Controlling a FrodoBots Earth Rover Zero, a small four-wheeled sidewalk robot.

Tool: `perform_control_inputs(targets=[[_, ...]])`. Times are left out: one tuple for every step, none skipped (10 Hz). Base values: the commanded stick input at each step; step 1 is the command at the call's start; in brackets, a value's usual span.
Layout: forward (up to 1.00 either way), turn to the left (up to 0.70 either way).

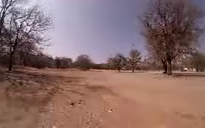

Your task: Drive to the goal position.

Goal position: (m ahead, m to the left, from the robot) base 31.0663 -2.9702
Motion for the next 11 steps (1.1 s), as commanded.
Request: perform_control_inputs(targets=[[1.0, 0.17], [1.0, 0.24], [1.0, 0.32], [1.0, 0.31], [1.0, 0.12], [1.0, 0.03], [1.0, 0.03], [1.0, 0.03], [1.0, 0.03], [1.0, 0.03], [1.0, 0.03]])
